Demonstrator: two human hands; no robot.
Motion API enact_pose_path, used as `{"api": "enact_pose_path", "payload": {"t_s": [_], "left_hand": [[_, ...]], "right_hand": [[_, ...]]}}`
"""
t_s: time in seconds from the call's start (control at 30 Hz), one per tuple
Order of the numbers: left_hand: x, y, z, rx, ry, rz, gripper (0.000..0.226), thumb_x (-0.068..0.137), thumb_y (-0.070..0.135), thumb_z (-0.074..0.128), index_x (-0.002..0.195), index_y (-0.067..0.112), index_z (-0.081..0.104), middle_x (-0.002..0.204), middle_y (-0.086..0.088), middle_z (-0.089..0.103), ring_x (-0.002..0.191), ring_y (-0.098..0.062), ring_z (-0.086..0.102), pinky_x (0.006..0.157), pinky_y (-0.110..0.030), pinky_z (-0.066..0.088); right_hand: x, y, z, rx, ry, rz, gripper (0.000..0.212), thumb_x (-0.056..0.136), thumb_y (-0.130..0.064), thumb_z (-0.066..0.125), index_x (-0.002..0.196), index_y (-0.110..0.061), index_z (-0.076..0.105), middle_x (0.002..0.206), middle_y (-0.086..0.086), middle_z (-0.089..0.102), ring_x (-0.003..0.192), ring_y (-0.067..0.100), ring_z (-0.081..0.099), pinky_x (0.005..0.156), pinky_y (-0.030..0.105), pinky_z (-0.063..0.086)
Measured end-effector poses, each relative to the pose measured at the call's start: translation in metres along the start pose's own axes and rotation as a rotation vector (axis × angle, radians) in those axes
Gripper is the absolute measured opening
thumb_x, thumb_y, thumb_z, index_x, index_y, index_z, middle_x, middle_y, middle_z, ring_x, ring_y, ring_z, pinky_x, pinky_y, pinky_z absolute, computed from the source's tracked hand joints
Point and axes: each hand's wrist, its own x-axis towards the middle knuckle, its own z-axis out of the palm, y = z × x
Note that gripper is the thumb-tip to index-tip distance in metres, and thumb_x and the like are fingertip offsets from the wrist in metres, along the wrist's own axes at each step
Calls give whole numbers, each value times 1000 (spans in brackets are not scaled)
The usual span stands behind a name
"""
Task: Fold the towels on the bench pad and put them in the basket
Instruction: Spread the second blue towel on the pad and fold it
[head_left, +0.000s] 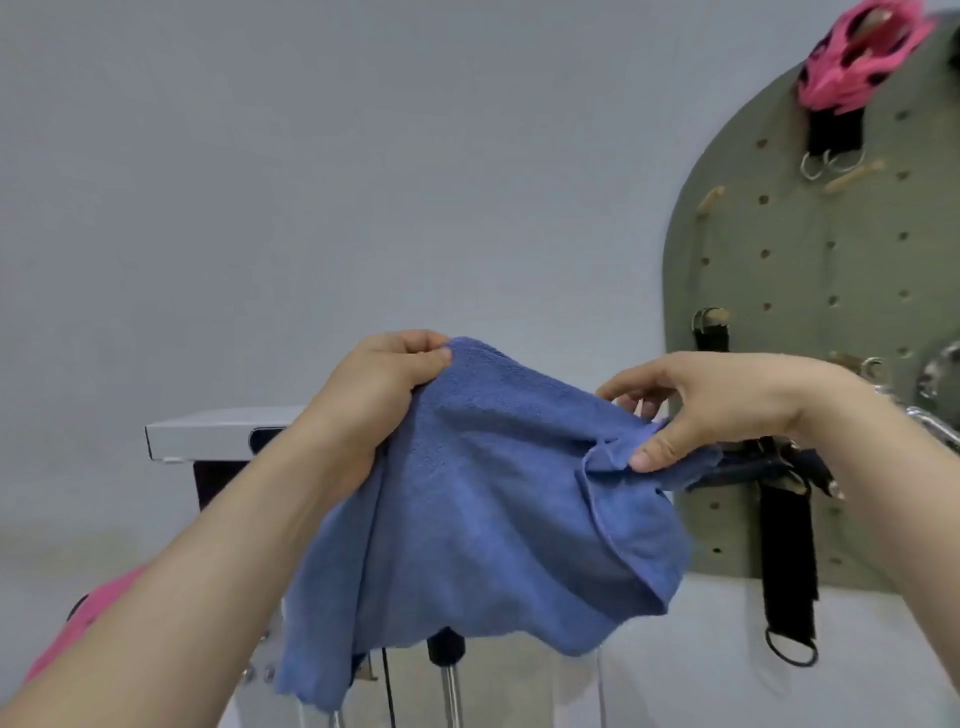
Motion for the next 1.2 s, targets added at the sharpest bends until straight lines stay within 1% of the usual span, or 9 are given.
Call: {"api": "enact_pose_path", "payload": {"t_s": [0.1, 0.3, 0.43, 0.6, 0.7, 0.77, 0.9, 1.0, 1.2], "left_hand": [[-31, 14, 45, 68, -39, -24, 22, 93, 22, 58, 78, 18, 74, 76, 1, 70, 72, -13, 63, 66, -25, 48], [-95, 21, 102, 123, -264, -72, 22, 92, 23, 61, 74, 14, 73, 73, -1, 69, 68, -11, 63, 66, -23, 50], [-127, 6, 86, 145, -44, -71, 20, 92, 25, 62, 76, 17, 70, 75, -1, 66, 72, -13, 60, 71, -29, 48], [-175, -54, 41, 536, 372, -72, 26, 95, 23, 55, 71, 28, 62, 65, 16, 56, 64, -3, 50, 65, -24, 37], [-229, -78, 28, 848, 454, -126, 16, 89, 19, 62, 87, 34, 57, 85, 3, 57, 79, -17, 58, 72, -30, 44], [-285, -74, 33, 618, 369, -75, 15, 83, 17, 67, 86, 30, 59, 88, -3, 60, 79, -15, 57, 76, -36, 50], [-425, -28, 53, 100, 109, -159, 33, 65, 37, 75, 94, 31, 61, 108, 0, 61, 101, -8, 59, 80, -21, 47], [-507, -26, 40, 357, 216, -294, 67, 49, 49, 77, 107, 42, 44, 129, 24, 38, 123, 1, 42, 90, -14, 38], [-634, -3, -21, 684, 662, -366, 8, 76, 35, 54, 84, 33, 56, 85, 19, 61, 77, 3, 55, 63, -14, 40]], "right_hand": [[-51, 20, 13, 209, -16, -132, 76, 63, -59, 73, 133, -50, 43, 131, -30, 52, 121, -12, 46, 99, 25, 44], [-95, 17, 88, 645, -126, -271, 41, 91, -18, 65, 131, -24, 55, 121, 0, 68, 115, 12, 62, 99, 27, 47], [-125, 19, 127, 610, -295, -165, 11, 92, -21, 62, 93, -21, 73, 83, -16, 70, 70, -3, 60, 65, 12, 41], [-166, 7, 162, 608, -479, -111, 26, 89, -22, 68, 115, -19, 65, 106, 3, 73, 98, 25, 70, 89, 45, 55], [-180, -31, 184, 581, -256, -154, 33, 84, -25, 74, 114, -32, 61, 59, -14, 66, 55, 3, 62, 55, 15, 49], [-186, -63, 208, 692, -170, -117, 43, 82, -23, 74, 120, -35, 55, 42, -17, 52, 41, -2, 48, 44, 8, 35], [-210, -128, 272, 1057, -317, 16, 28, 86, -4, 67, 109, -17, 60, 68, 8, 61, 56, 15, 56, 54, 23, 45], [-242, -176, 309, 1200, -395, 91, 10, 91, -1, 56, 97, -4, 64, 67, 8, 62, 53, 13, 57, 49, 22, 45], [-324, -283, 369, 1105, -764, 4, 27, 98, -11, 45, 122, -12, 57, 101, 18, 73, 82, 24, 70, 54, 26, 54]]}}
